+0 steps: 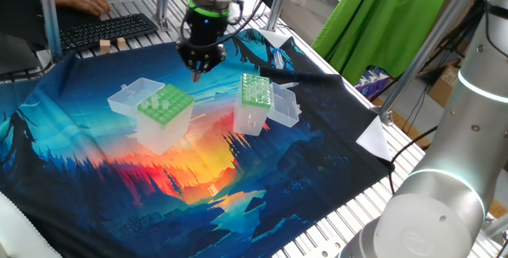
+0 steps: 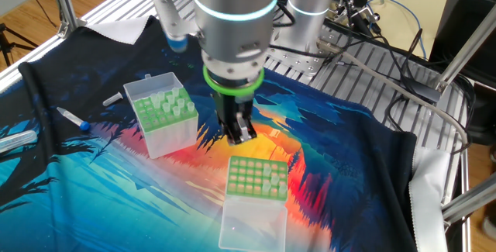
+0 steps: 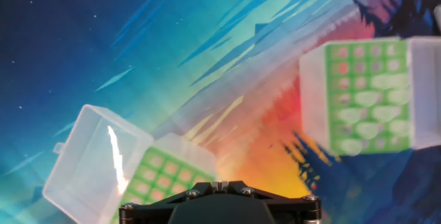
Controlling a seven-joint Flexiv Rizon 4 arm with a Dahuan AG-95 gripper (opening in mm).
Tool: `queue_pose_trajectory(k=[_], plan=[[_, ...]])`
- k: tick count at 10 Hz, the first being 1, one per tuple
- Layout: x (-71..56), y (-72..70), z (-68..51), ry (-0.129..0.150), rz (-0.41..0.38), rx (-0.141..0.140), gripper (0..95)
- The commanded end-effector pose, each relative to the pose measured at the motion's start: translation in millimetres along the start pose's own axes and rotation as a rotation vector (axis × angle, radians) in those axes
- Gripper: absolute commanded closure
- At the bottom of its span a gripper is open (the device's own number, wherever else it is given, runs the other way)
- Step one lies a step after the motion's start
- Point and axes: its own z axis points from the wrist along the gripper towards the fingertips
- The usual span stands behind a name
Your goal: Transfer all large pipette tips from one holder to another
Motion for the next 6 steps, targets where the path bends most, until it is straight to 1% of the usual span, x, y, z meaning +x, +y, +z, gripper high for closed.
queue_pose_trajectory(k=[1, 3, 5, 6], plan=[[11.7, 9.0, 5.5, 0.004, 0.08, -0.005, 95.0], [20.0, 15.0, 10.4, 0.0, 0.124, -0.002, 95.0], [26.5, 19.2, 15.3, -0.001, 0.143, -0.002, 95.0], [30.1, 22.1, 17.0, -0.007, 0.154, 0.0, 95.0]])
